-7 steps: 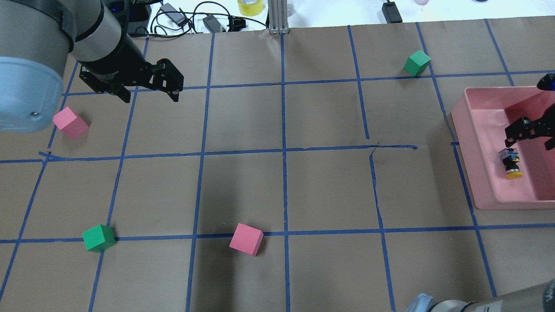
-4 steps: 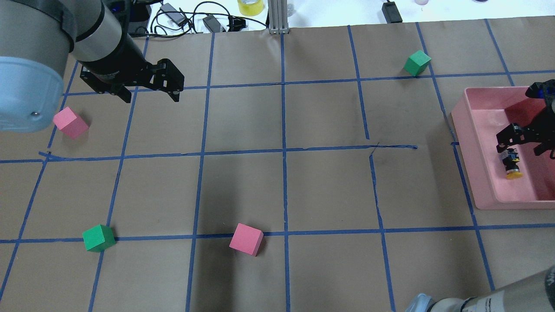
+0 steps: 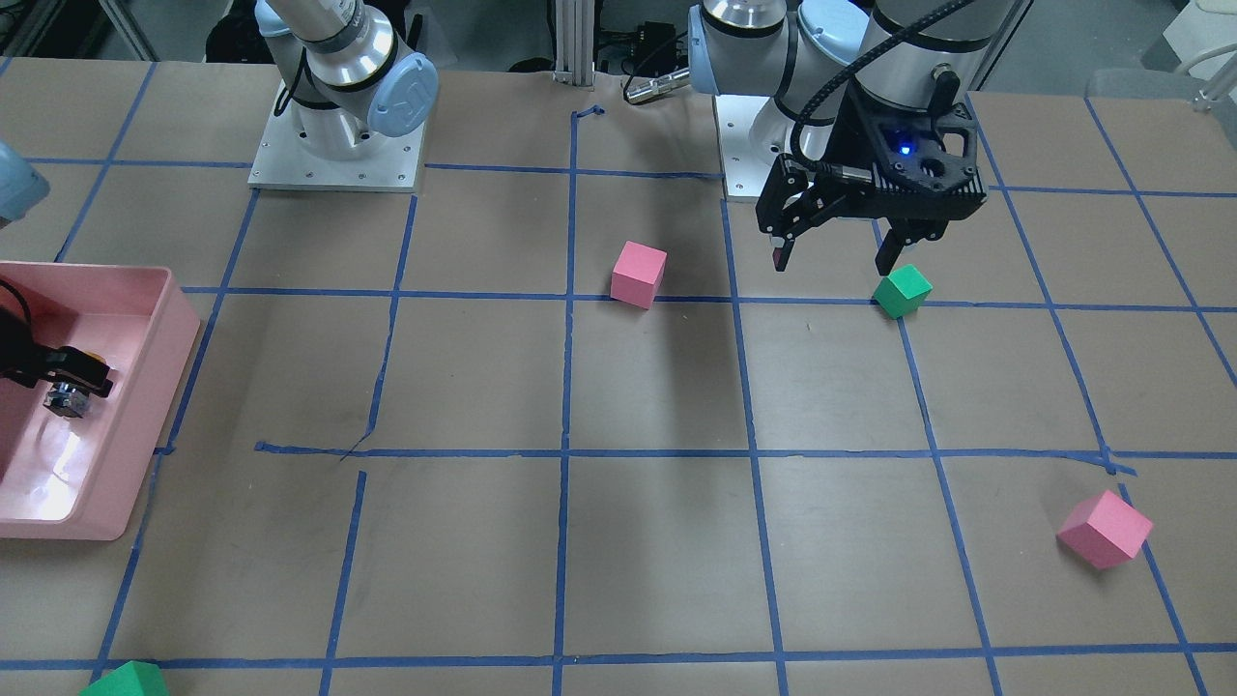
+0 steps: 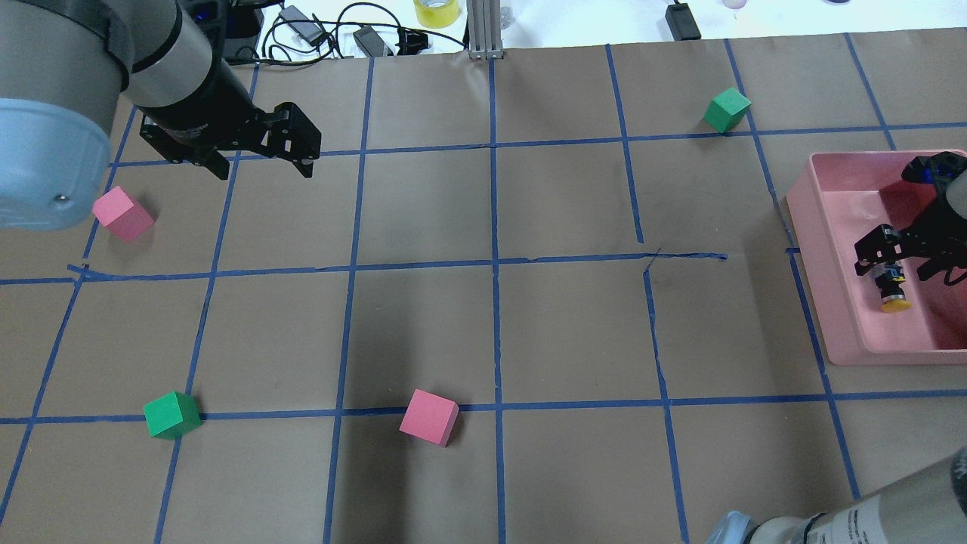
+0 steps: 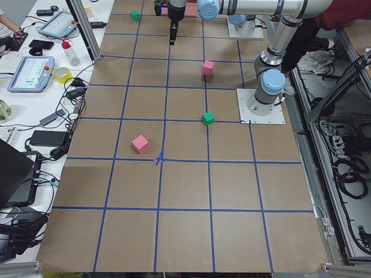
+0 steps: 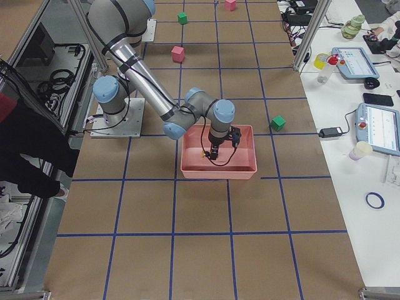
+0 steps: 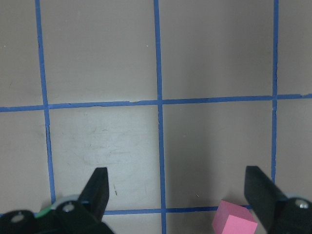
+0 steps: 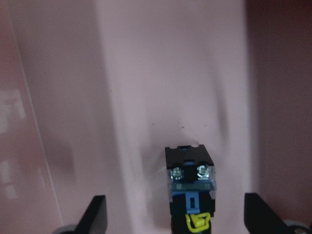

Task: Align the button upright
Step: 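Grasp the black-and-yellow push-button switch with the right gripper and lift, then carry the switch out of the bin to the table center with the right gripper, then release the switch on its side and raise the right gripper away, then reach the left gripper to the lying switch and grasp its body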

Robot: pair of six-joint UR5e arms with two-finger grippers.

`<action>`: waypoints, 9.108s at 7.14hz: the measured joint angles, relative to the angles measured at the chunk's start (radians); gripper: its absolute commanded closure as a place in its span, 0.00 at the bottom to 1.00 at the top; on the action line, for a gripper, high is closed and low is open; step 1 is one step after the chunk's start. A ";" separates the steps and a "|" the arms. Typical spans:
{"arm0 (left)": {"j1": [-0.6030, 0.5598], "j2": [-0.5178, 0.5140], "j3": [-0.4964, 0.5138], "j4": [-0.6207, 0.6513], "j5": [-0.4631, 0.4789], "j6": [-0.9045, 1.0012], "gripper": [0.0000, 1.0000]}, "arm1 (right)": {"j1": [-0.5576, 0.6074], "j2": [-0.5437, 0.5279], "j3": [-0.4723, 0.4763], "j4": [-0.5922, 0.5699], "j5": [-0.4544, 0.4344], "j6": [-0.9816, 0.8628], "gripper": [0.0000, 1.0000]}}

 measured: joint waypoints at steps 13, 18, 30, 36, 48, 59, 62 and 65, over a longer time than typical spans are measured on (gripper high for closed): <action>0.000 0.000 -0.001 0.000 0.006 0.000 0.00 | 0.019 -0.053 -0.047 0.101 -0.029 0.022 1.00; 0.000 0.000 0.000 0.000 0.005 0.000 0.00 | 0.225 -0.123 -0.339 0.452 -0.064 0.192 1.00; -0.001 -0.002 0.000 0.000 0.006 0.000 0.00 | 0.950 0.317 -0.516 0.056 0.200 0.694 0.85; 0.000 -0.002 0.000 0.000 0.007 0.000 0.00 | 0.987 0.337 -0.492 0.048 0.202 0.727 0.00; -0.052 -0.090 -0.103 0.325 -0.002 -0.077 0.00 | 0.725 -0.173 -0.460 0.636 -0.037 0.673 0.00; -0.392 -0.623 -0.357 1.468 0.240 -0.418 0.00 | 0.721 -0.173 -0.455 0.639 0.021 0.661 0.00; -0.422 -0.698 -0.328 1.514 0.264 -0.413 0.01 | 0.721 -0.173 -0.455 0.640 0.007 0.659 0.00; -0.425 -0.734 -0.272 1.510 0.265 -0.411 0.10 | 0.721 -0.173 -0.455 0.640 0.005 0.659 0.00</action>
